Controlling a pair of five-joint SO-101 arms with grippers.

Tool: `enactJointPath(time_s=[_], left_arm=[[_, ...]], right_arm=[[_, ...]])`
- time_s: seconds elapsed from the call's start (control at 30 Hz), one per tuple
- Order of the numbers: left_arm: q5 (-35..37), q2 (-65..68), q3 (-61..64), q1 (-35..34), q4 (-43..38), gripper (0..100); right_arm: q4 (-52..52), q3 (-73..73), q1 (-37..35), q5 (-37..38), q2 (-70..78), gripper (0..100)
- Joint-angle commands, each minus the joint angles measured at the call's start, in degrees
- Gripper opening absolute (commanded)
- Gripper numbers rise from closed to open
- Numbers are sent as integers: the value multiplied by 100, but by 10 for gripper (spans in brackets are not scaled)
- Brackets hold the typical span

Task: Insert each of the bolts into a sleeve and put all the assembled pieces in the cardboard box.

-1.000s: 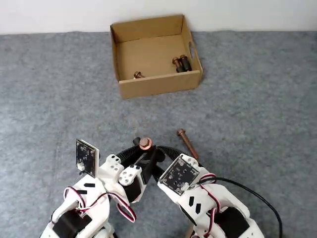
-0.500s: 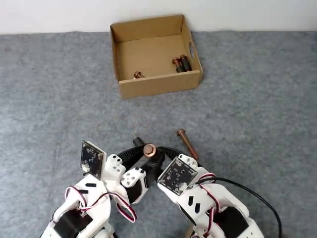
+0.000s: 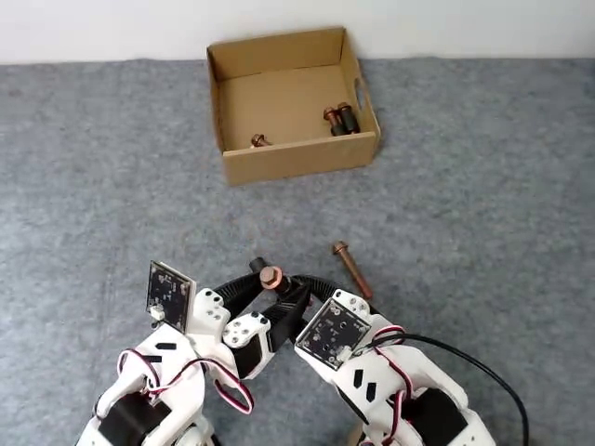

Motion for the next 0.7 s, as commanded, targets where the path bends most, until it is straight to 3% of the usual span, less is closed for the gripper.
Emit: enactJointPath(time_s=[0.0, 0.23, 0.67], left_arm=[[-44, 35, -242, -18, 88, 174], [-62, 44, -523, -26, 527, 174], [-615, 35, -708, -659, 536, 174]], right_arm=[[-171, -202, 13, 35, -84, 8], [-171, -193, 13, 35, -75, 8], [-163, -202, 13, 35, -75, 8]])
